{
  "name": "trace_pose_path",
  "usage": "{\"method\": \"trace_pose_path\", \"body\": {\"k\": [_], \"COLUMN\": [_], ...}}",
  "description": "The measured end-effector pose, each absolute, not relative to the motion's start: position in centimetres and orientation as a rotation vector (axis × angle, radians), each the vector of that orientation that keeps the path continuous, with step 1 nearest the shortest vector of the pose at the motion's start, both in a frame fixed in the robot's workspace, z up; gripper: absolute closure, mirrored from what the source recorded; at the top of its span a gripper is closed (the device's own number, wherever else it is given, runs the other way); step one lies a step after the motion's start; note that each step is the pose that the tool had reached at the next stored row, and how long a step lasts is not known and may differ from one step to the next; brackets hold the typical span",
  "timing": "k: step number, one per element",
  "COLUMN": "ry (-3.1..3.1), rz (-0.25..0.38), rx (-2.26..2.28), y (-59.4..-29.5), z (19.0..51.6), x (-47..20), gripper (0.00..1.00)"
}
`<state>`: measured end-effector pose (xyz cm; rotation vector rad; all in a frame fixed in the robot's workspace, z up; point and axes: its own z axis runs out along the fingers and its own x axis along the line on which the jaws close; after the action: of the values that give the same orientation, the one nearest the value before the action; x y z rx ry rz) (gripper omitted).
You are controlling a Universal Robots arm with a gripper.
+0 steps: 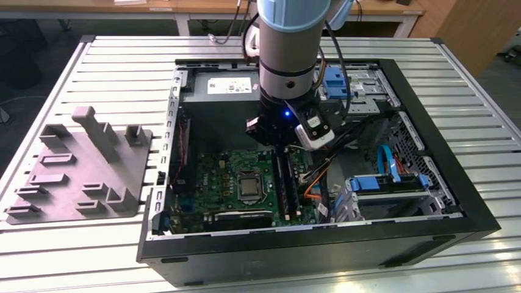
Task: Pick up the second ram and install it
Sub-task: 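Press down the second ram until it locks into place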
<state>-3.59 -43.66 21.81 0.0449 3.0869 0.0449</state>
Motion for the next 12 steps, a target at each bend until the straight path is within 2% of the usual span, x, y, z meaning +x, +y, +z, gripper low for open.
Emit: {"method": "trace_pose_path", "body": {"k": [12], "ry": [3.087], "rz": [0.045], "rx": [0.045], "y": [-43.7], "z": [22.8], "x": [-3.6], "gripper": [0.89]}}
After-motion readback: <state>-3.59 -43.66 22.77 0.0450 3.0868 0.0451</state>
